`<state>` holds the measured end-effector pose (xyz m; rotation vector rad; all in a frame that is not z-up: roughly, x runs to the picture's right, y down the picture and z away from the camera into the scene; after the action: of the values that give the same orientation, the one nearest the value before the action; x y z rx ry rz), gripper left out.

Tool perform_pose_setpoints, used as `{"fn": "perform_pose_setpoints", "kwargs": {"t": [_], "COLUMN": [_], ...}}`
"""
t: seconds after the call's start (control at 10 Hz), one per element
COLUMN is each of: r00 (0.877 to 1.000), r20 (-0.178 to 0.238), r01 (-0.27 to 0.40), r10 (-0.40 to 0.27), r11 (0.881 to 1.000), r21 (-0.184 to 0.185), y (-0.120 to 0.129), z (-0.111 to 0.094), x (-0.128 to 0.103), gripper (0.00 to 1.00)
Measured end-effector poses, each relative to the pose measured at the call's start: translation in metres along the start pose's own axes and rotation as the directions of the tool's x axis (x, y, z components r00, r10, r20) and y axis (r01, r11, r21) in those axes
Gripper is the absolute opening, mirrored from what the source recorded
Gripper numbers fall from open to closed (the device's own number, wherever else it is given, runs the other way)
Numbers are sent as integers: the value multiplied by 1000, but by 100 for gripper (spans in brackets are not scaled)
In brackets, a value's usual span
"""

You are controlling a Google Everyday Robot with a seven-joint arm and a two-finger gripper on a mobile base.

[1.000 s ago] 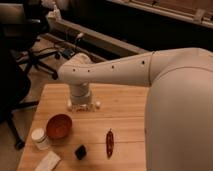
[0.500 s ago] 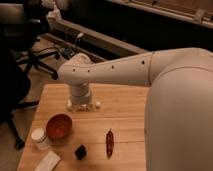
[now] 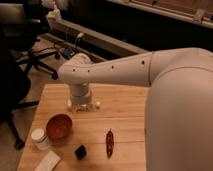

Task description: Place the ceramic cup over the eraser

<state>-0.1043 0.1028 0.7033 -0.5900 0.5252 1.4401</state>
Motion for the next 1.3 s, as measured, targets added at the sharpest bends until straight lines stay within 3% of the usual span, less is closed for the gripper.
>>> {"fn": "perform_pose_setpoints", "kwargs": {"t": [0.8, 1.0, 1.1, 1.3], "r00": [1000, 994, 980, 932], "r20": [2, 24, 35, 34], "r01": [3, 102, 190, 352], "r10": [-3, -103, -194, -361], "r11": [1000, 994, 978, 922], "r21": [0, 47, 89, 164], "y": [0, 15, 34, 78], "z": [0, -2, -1, 3], "x": [-1, -6, -8, -4], "gripper": [65, 65, 65, 65]}}
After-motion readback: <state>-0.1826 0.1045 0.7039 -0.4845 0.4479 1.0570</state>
